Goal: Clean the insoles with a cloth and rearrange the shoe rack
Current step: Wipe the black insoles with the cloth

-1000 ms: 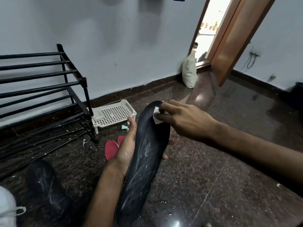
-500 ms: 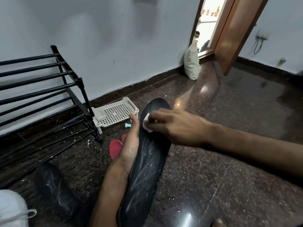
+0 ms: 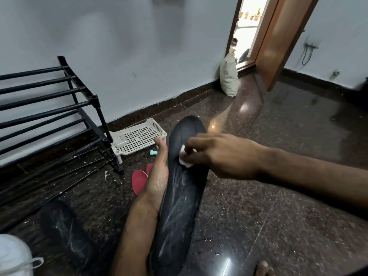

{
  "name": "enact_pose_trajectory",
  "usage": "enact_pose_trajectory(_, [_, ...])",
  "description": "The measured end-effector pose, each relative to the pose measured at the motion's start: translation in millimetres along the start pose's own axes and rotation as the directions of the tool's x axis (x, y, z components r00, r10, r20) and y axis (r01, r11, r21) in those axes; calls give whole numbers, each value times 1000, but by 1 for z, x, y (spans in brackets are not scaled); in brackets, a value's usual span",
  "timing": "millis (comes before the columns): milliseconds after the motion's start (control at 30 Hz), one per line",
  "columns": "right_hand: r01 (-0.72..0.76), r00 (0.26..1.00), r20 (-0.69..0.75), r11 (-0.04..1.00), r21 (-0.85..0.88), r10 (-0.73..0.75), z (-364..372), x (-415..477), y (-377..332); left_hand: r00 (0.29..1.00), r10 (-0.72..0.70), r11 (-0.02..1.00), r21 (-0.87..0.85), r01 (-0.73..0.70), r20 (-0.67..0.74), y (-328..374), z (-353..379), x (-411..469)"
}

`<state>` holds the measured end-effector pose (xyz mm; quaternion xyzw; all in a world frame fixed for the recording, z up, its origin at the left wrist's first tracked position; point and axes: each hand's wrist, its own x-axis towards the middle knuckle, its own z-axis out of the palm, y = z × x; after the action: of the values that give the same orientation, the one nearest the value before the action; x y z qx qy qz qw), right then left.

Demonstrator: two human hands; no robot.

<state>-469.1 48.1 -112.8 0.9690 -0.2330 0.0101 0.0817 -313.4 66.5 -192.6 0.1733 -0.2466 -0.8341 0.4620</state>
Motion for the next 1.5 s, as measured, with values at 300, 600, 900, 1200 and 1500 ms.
enact_pose_trajectory(300, [-266, 949, -185, 963, -33, 255, -7, 15, 15, 998, -44, 996, 77, 40, 46, -1, 11, -2])
enact_pose_trajectory(600, [-60, 998, -4, 974, -218, 61, -9, -13, 17, 997, -19, 999, 48, 15, 80, 9, -5, -3])
enact_pose_trajectory(900, [-12, 992, -127, 976, -216, -16, -17, -5, 15, 1000, 15, 999, 48, -14, -18, 0, 1, 4])
enact_pose_trajectory(1200, [-368, 929, -136, 843, -393, 343, -27, -20, 47, 998, -20, 989, 145, 11, 64, 10, -6, 0])
enact_pose_trajectory(1500, [-171, 983, -22, 865, -471, 182, 6, -9, 32, 997, 43, 991, 128, -35, -62, 3, -7, 6])
